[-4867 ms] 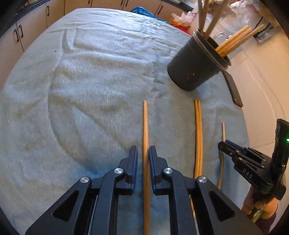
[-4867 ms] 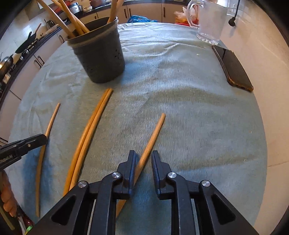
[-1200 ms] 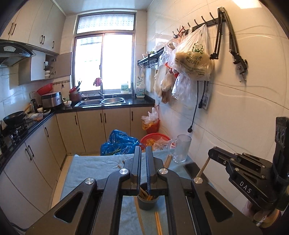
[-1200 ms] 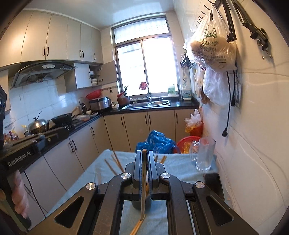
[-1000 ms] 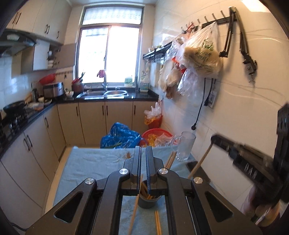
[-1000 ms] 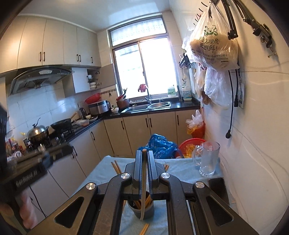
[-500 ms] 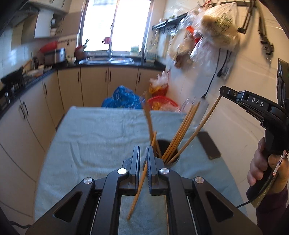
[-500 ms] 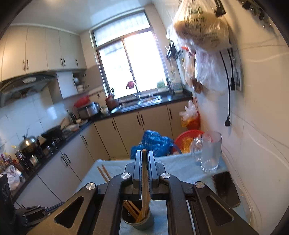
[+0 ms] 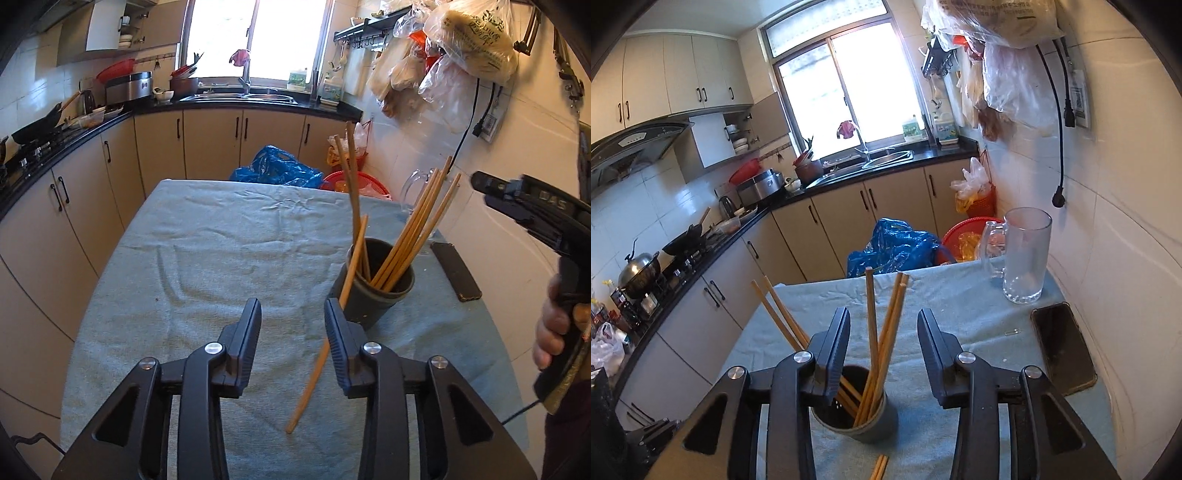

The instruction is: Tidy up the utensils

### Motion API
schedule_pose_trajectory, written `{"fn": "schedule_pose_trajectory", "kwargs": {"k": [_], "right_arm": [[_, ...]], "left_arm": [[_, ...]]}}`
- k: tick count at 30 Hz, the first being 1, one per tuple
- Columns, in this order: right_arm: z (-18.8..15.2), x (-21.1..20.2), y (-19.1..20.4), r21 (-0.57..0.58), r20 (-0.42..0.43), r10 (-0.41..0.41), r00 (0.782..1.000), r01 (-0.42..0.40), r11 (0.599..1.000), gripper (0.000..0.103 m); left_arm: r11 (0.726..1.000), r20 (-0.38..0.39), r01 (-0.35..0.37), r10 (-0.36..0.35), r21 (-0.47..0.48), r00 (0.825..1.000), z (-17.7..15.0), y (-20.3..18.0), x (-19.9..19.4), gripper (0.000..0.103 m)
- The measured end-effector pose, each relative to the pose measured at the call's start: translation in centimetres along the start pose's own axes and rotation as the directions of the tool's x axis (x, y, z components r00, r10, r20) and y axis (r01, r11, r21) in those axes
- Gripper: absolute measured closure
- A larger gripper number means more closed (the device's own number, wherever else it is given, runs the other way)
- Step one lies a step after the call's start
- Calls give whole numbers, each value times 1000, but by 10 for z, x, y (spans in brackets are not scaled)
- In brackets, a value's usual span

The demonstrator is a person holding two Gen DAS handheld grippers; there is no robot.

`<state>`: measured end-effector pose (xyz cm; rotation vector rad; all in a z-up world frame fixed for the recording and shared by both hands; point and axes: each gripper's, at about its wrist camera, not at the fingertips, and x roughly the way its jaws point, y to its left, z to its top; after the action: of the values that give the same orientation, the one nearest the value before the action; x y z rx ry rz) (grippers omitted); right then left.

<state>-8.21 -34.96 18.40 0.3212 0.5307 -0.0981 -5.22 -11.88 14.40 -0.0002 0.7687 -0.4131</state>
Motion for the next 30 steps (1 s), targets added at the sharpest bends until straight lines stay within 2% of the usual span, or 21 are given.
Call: {"fn": "schedule_pose_trajectory", "kwargs": {"k": [2,4,9,14,17,18,19,20,26,30], "right_arm": [[-8,-5,-5,7,-7,0,1000,0,1000,49],[-19,-10,-10,7,-29,-1,1000,1,1000,46],[-61,-8,-22,15,-135,-1,991,3,1000,46],[-97,-1,-34,26,-221,3,975,3,1000,46],[-111,2,-38,34,-257,15,966,-7,999,46],[-114,4,-37,33,-271,20,962,-11,999,46],[-118,5,-36,28,-286,24,958,-17,999,46],[-122,7,-35,23,-298,27,954,-21,1000,46],[-144,15,-19,-19,-371,46,927,-57,998,46],[-163,24,-8,-68,-439,46,897,-84,994,46]], "left_arm": [[1000,-6,-1,1,10,1000,-3,1,3,66],[1000,-18,5,-5,20,1000,-7,0,8,65],[996,-52,32,-27,82,998,-15,-12,29,57],[985,-104,49,-32,164,994,-21,-26,63,57],[983,-158,60,-32,173,987,-24,-30,85,57],[983,-173,67,-37,171,984,-25,-32,89,64],[984,-193,75,-43,163,980,-27,-32,93,85],[985,-222,76,-41,153,974,-29,-32,97,94],[994,-302,94,-73,56,951,-42,-20,86,96],[997,-348,81,-75,5,935,-60,-8,65,97]]}}
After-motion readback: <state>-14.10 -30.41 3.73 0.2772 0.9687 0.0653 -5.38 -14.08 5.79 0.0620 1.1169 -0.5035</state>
